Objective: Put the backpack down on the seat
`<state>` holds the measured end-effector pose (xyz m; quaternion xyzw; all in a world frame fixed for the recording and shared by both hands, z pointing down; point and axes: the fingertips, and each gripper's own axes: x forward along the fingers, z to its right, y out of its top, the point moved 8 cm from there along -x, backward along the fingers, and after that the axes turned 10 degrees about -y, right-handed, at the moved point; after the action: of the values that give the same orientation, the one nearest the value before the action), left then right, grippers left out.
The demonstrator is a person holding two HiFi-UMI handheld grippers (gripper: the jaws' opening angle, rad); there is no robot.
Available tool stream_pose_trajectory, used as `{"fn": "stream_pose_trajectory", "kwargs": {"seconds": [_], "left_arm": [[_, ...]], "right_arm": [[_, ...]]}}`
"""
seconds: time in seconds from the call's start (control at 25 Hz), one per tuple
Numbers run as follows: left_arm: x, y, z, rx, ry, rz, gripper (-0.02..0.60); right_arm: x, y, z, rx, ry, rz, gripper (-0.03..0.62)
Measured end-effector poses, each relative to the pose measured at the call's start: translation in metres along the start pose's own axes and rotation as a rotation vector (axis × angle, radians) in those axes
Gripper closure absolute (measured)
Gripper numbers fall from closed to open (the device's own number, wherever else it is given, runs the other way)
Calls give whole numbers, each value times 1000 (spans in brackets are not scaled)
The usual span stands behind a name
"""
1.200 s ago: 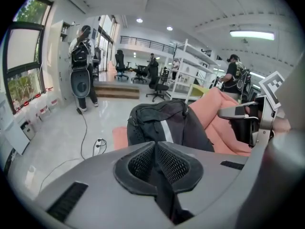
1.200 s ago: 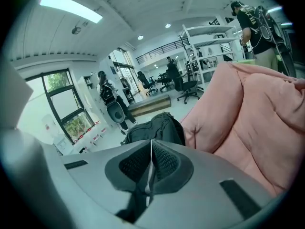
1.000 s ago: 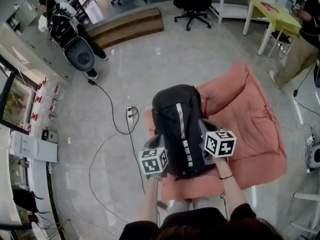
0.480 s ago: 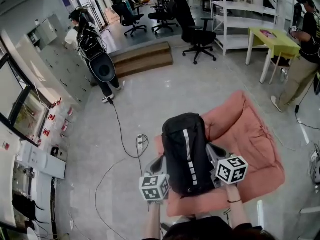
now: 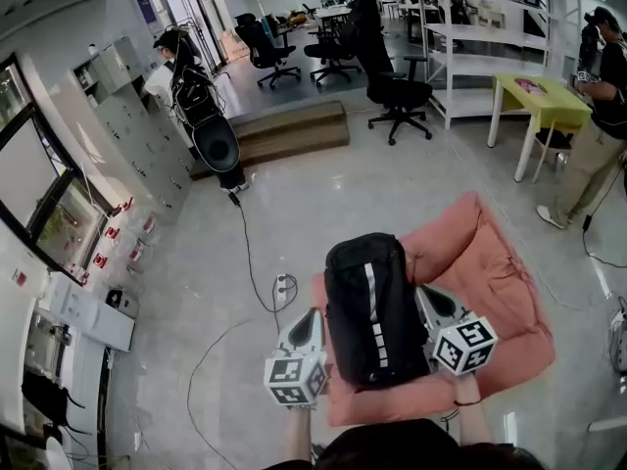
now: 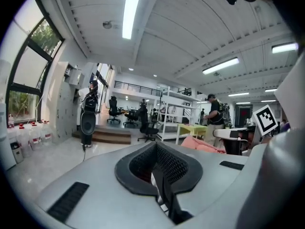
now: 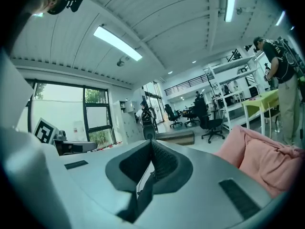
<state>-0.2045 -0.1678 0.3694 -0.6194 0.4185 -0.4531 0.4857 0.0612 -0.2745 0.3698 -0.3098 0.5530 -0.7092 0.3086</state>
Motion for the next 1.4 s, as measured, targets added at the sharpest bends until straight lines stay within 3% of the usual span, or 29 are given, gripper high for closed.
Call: {"fn": "stream_pose_trajectory", "kwargs": {"seconds": [0.32,1.4], "left_arm": [[-20,12,8,79,18,36,566],[-25,7,-2,103,54,29,566]], "right_arm": [[-14,10,2,-50,-4,60,580],[-26,9,20,-62,-47,67,580]]}}
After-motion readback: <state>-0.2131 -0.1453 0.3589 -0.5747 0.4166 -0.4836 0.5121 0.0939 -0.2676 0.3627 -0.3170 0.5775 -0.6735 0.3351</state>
